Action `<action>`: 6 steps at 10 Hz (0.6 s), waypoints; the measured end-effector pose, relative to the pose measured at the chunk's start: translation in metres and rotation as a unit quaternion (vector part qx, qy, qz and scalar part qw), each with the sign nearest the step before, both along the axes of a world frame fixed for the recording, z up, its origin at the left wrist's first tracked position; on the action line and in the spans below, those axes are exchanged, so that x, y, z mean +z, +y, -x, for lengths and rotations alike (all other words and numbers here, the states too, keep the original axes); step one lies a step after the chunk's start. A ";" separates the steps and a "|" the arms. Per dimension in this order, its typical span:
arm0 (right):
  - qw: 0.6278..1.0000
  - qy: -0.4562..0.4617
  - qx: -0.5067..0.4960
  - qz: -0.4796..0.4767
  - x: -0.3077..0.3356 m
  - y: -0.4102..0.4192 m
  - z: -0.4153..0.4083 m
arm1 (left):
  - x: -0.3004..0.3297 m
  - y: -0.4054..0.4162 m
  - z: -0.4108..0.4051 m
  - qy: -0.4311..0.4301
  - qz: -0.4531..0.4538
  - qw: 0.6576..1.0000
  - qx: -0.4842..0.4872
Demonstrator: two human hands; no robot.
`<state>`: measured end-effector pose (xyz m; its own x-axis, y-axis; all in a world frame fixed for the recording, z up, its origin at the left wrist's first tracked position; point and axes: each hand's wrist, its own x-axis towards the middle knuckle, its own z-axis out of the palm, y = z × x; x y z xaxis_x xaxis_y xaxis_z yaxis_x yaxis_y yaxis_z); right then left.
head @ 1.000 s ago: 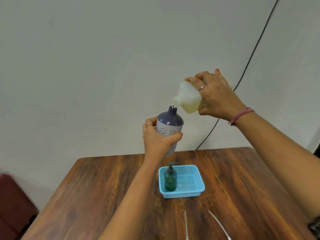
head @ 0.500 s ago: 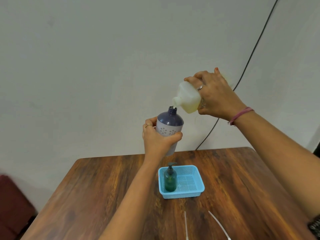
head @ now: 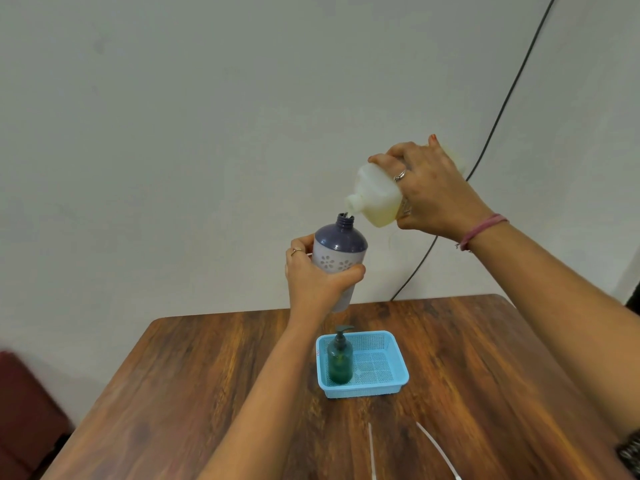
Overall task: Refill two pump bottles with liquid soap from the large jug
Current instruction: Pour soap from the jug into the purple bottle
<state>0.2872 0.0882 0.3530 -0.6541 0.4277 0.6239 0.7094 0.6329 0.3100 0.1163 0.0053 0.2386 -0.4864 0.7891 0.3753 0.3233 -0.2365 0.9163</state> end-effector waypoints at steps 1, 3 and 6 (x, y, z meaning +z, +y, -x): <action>1.000 0.001 0.001 0.002 0.000 0.000 0.000 | 0.001 0.000 0.000 0.004 0.000 1.000 0.001; 1.000 0.004 0.000 0.003 0.001 0.000 0.000 | 0.000 0.000 -0.001 -0.004 0.004 1.000 0.002; 1.000 -0.003 -0.002 -0.014 0.001 0.004 0.001 | 0.000 0.001 -0.001 -0.015 0.002 1.000 0.003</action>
<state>0.2858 0.0919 0.3538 -0.6556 0.4129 0.6322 0.7106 0.6206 0.3316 0.1169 0.0063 0.2388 -0.5022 0.7873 0.3576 0.2964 -0.2318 0.9265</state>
